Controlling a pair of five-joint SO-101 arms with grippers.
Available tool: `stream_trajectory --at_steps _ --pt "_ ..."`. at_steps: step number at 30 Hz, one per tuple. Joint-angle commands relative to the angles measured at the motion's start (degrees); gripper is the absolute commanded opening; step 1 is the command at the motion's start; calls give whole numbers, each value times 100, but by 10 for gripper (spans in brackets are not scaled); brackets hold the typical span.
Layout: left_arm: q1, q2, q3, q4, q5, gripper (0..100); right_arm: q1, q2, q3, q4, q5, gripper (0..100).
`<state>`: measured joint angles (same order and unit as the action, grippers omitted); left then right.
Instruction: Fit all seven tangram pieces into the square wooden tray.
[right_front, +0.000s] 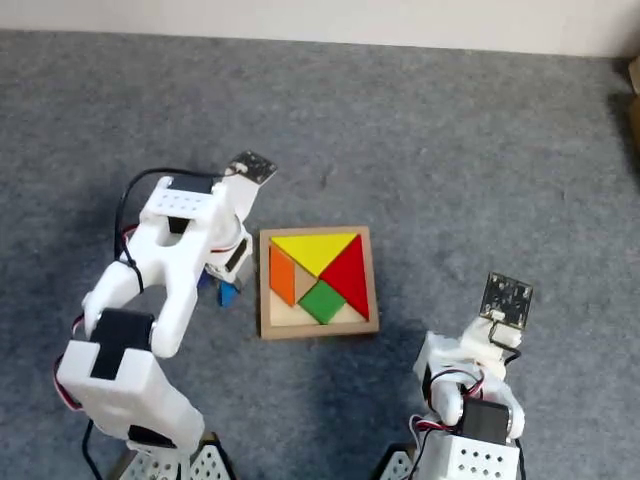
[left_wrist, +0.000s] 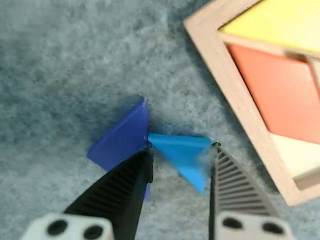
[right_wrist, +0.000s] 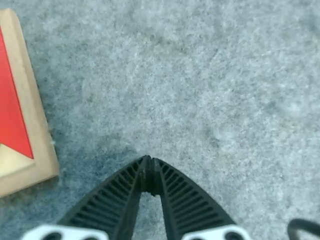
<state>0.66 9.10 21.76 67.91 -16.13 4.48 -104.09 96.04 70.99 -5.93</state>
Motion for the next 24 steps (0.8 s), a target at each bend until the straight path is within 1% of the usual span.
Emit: stream_trajectory --at_steps 1,5,10,15,18,20,24 --pt "-40 -426 -365 158 62 183 40 -66 505 40 -53 5" --pt "-75 -646 -585 501 62 183 40 -66 505 40 -53 5" --pt "-136 -602 -637 519 62 183 40 -66 505 40 -53 5" --pt "-163 101 -690 510 62 183 40 -66 505 40 -53 5" --pt "-119 611 -690 352 62 181 40 -66 505 40 -53 5" --pt "-31 840 -699 308 62 178 40 -66 505 40 -53 5" --pt "215 963 -875 484 62 178 40 -66 505 40 -53 5"
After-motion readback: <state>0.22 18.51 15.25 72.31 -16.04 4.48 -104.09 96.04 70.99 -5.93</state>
